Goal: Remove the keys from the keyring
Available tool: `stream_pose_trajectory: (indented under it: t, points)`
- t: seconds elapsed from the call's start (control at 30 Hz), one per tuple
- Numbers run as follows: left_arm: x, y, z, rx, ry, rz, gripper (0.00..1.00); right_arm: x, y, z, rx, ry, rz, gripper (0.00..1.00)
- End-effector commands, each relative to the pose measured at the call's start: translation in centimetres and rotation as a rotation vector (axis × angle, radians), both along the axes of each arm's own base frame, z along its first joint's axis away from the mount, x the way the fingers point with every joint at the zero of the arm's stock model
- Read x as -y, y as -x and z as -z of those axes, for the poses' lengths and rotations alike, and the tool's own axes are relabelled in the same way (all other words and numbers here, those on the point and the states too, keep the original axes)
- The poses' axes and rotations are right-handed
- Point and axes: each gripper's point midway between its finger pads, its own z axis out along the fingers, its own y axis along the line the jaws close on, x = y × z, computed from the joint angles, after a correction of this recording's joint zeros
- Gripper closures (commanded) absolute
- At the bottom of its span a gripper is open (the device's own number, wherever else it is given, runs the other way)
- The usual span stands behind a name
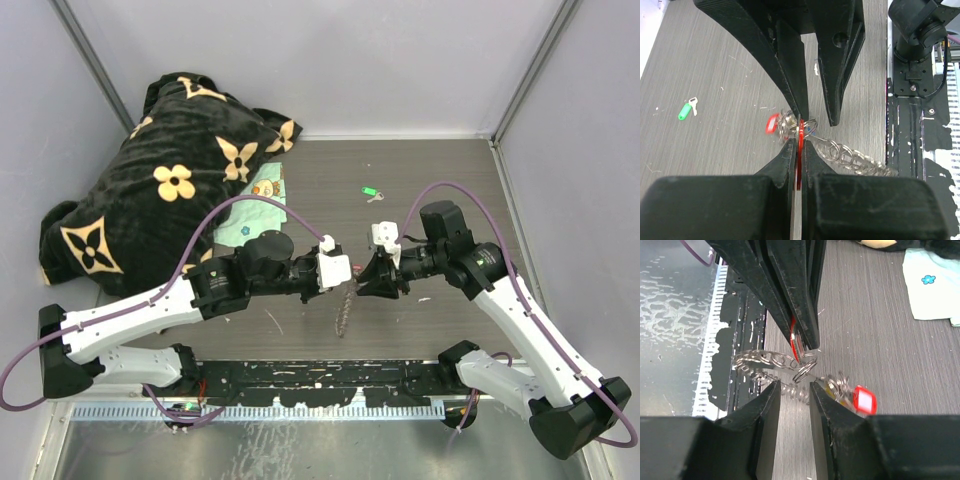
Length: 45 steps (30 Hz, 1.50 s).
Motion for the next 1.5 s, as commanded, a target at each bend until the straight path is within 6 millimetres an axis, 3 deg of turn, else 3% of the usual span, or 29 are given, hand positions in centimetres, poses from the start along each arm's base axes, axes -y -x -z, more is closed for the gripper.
stream_pose_trajectory:
  t: [0.0,0.5,0.63,0.9,1.17,1.3,1.47]
  points:
    - [1.0,-0.2,-5.0,0.047,0.141,-0.002,1.0,-0.4,-0.9,-1.8,0.057,-0.028,0.014,0.64]
    - [1.0,-0.1,-5.0,0.039,0.141,0.002,1.0,-1.4,-1.1,-2.6,0.048,-0.06,-0.028,0.64]
    - [1.1,0.0,-4.9,0.036,0.139,0.004,1.0,-1.4,-1.1,-2.8,0.055,-0.062,-0.03,0.72]
    - [0.7,-0.1,-5.0,0.04,0.137,-0.006,1.0,-1.1,-1.0,-2.9,0.082,-0.054,-0.027,0.98]
    - [-0.9,-0.2,-4.5,0.055,0.126,-0.047,1.0,-0.3,0.0,-3.8,0.065,-0.111,-0.055,0.99]
    - [-2.2,-0.6,-3.0,0.067,0.089,-0.085,1.0,0.0,0.6,-4.1,0.047,-0.138,-0.074,0.99]
    - [-2.8,-0.7,0.2,0.04,0.021,-0.105,1.0,0.0,0.8,-4.6,0.026,-0.164,-0.088,0.99]
